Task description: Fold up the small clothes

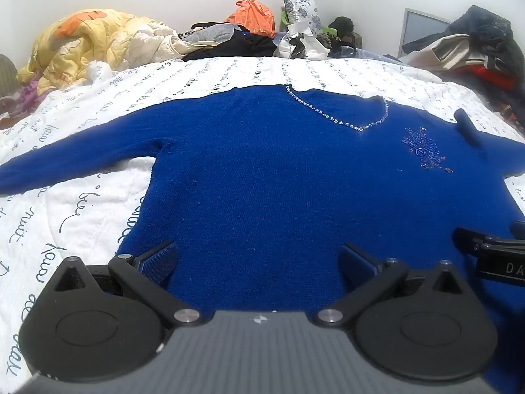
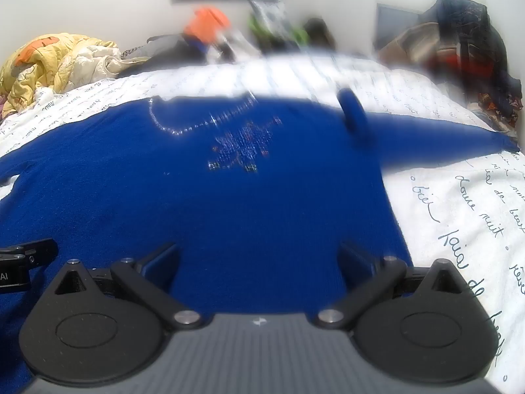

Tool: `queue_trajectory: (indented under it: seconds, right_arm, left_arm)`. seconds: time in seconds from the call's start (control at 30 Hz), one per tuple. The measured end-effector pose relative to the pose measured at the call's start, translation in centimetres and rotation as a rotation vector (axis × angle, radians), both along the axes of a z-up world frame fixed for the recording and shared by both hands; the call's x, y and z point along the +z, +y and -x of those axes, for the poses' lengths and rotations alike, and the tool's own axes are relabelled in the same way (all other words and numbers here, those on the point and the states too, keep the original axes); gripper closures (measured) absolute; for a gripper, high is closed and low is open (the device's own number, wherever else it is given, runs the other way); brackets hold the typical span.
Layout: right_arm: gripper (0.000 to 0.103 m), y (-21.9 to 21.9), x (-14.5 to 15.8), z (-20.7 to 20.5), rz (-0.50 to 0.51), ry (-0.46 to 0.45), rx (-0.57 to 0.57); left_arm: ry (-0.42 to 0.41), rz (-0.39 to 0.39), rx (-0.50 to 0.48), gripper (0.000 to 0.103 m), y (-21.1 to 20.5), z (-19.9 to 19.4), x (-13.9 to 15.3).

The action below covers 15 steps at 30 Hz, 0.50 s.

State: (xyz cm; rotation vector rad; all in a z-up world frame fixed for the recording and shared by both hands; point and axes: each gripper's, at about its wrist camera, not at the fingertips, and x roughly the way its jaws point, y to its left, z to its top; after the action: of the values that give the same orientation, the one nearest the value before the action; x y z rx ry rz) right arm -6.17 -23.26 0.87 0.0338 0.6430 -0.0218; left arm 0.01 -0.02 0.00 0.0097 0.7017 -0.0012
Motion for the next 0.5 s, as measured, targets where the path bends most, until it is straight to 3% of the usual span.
queue_trajectory:
  seconds: [0.5]
  right_arm:
    - [0.000,0.00,-0.01,0.02,0.000,0.000,0.000]
  left_arm:
    - [-0.003,0.005,0.000,0.000,0.05,0.02,0.01]
